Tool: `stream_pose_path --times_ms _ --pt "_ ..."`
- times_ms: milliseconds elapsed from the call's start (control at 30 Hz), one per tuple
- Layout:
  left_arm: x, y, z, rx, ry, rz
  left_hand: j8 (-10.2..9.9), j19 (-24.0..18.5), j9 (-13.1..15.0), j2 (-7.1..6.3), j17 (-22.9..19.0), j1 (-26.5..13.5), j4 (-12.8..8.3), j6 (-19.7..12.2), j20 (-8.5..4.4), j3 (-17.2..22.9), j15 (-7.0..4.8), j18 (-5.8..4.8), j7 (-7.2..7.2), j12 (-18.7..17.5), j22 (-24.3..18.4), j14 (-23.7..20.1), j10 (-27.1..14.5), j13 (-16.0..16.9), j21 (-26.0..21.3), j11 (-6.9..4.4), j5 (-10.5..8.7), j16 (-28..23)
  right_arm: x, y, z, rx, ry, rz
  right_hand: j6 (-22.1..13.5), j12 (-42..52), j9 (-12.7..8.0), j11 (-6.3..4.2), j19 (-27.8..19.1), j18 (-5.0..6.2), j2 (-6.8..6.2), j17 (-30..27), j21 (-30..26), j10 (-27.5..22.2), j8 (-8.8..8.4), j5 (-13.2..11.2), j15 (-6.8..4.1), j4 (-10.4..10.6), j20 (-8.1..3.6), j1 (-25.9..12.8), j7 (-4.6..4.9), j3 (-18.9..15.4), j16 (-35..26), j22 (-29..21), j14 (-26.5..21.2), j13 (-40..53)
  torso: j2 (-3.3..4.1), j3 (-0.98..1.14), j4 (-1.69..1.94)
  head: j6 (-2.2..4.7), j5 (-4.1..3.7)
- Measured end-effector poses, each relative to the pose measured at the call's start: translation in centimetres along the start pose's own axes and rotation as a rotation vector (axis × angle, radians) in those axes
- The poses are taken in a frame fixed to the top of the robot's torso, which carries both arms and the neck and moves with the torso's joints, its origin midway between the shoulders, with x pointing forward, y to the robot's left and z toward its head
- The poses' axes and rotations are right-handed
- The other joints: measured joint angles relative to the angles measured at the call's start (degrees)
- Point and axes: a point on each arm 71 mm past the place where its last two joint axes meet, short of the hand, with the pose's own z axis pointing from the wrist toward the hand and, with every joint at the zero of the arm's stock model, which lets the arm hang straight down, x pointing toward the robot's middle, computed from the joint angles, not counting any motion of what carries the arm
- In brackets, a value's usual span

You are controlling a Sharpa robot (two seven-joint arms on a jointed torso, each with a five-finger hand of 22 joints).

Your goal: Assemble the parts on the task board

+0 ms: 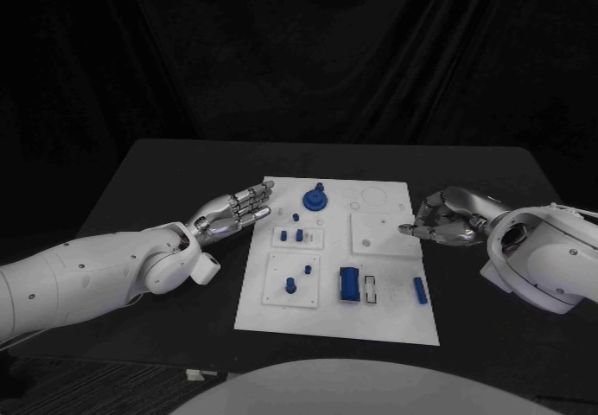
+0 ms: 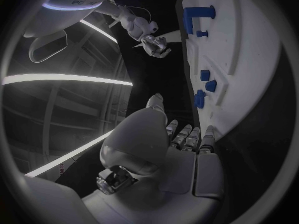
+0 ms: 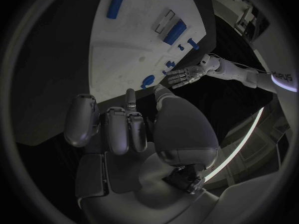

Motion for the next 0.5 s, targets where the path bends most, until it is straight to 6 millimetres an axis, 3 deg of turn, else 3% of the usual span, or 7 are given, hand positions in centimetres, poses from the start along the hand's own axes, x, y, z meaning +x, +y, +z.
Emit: stream_pose_path --times_ms 67,167,233,267,300,367,500 --pt "0.0 -0.1 0.0 0.013 -0.009 0.007 -0.14 -0.05 -0.13 -0.2 -0.01 -0.2 -0.02 -0.71 -0.95 -0.29 -0.75 0.0 -1.92 -0.53 -0.05 -0.07 -0.33 -0.1 0.0 -1.55 -0.81 0.0 0.1 -0.4 0.2 0.036 0.042 0.009 1.36 0.0 0.32 0.0 0.0 -0.66 0.46 0.0 1.81 0.0 -1.3 0.0 -0.04 0.07 -0.01 -0.47 -0.23 -0.47 0.48 0.0 0.04 0.0 -0.01 -0.01 0.01 0.0 -0.03" --pt "-0.1 -0.2 0.0 0.029 -0.023 0.017 -0.15 -0.1 -0.13 -0.46 -0.01 -0.46 -0.02 -0.9 -2.12 -0.92 -1.85 0.01 -3.52 -0.98 -0.1 -0.01 -0.73 -0.27 -0.21 -3.9 -1.88 0.0 0.5 -0.7 0.3 0.078 0.099 0.002 3.72 0.0 0.74 -0.5 0.06 -0.96 1.27 0.0 3.34 -0.08 -3.93 0.15 -0.15 -0.19 -0.33 -1.64 -0.53 -0.83 1.16 0.0 -0.06 0.0 -0.07 -0.08 0.01 0.0 -0.18" --pt "-0.1 -0.3 0.0 0.036 -0.033 0.025 -0.15 -0.1 -0.13 -0.52 -0.01 -0.52 0.0 -0.49 -2.96 -1.04 -2.83 0.0 -3.94 -1.01 -0.11 -0.02 -0.8 -0.27 -0.22 -5.15 -2.46 0.0 0.7 -0.9 0.4 0.099 0.13 -0.011 5.1 0.0 1.19 -0.5 -0.01 -0.96 1.28 0.0 4.11 -0.08 -5.29 1.82 -0.45 -0.19 -0.41 -1.63 -0.7 -0.83 1.16 0.0 0.03 0.0 -0.09 -0.11 0.03 0.0 -0.27" --pt "-0.1 -0.3 0.0 0.039 -0.038 0.028 -0.15 -0.09 -0.13 -1.0 -0.01 -0.52 -0.09 -0.29 -3.38 -1.13 -3.48 0.0 -4.14 -1.01 -0.12 0.0 -0.77 -0.27 -0.22 -5.72 -2.63 0.0 0.9 -1.0 0.4 0.11 0.145 -0.019 5.85 0.0 1.59 -0.5 -0.01 -0.96 1.21 0.0 4.53 -0.08 -5.94 4.05 -0.45 -0.21 -0.4 -1.55 -0.82 -0.81 1.16 0.0 0.03 0.0 -0.09 -0.1 0.03 0.0 -0.27" --pt "-0.1 -0.4 0.1 0.043 -0.044 0.033 -0.15 -0.15 -0.13 -0.99 -0.01 -0.52 -0.16 -0.19 -3.49 -1.2 -3.78 0.0 -4.23 -1.01 -0.12 -0.08 -0.69 -0.27 -0.22 -6.02 -2.63 0.0 1.1 -1.1 0.3 0.123 0.164 -0.029 6.37 0.0 2.02 -0.5 -0.01 -0.95 1.11 0.0 4.94 -0.08 -6.61 6.08 -0.45 -0.45 -0.4 -1.22 -0.88 -0.57 1.41 0.0 0.03 0.0 -0.08 -0.1 0.03 0.0 -0.27" --pt "-0.1 -0.4 0.1 0.048 -0.052 0.04 -0.15 -0.15 -0.13 -0.99 0.0 -0.52 -0.16 -0.19 -3.49 -1.2 -3.87 0.0 -4.23 -1.01 -0.12 0.01 -0.69 -0.27 -0.22 -6.02 -2.63 0.0 1.4 -1.3 0.3 0.139 0.187 -0.045 7.17 0.0 2.77 -0.5 -0.01 -0.96 0.9 0.0 5.19 -0.08 -6.93 7.83 -0.45 -0.51 -0.4 -0.57 -1.0 -0.5 1.55 0.0 0.03 0.0 -0.04 -0.08 0.03 0.0 -0.36" --pt "-0.2 -0.4 0.1 0.054 -0.065 0.05 -0.15 -0.15 -0.13 -0.99 0.0 -0.52 -0.16 -0.24 -3.49 -1.2 -3.85 0.0 -4.19 -1.01 -0.12 -0.01 -0.7 -0.27 -0.22 -6.02 -2.43 0.0 2.0 -1.5 0.1 0.16 0.222 -0.084 7.33 0.0 3.54 -0.5 0.2 -0.95 0.72 0.0 5.61 -0.09 -7.44 8.22 -0.65 -0.89 -0.61 0.03 -1.11 -0.4 1.55 0.0 -0.17 -0.01 0.03 -0.04 0.02 0.0 -0.54"
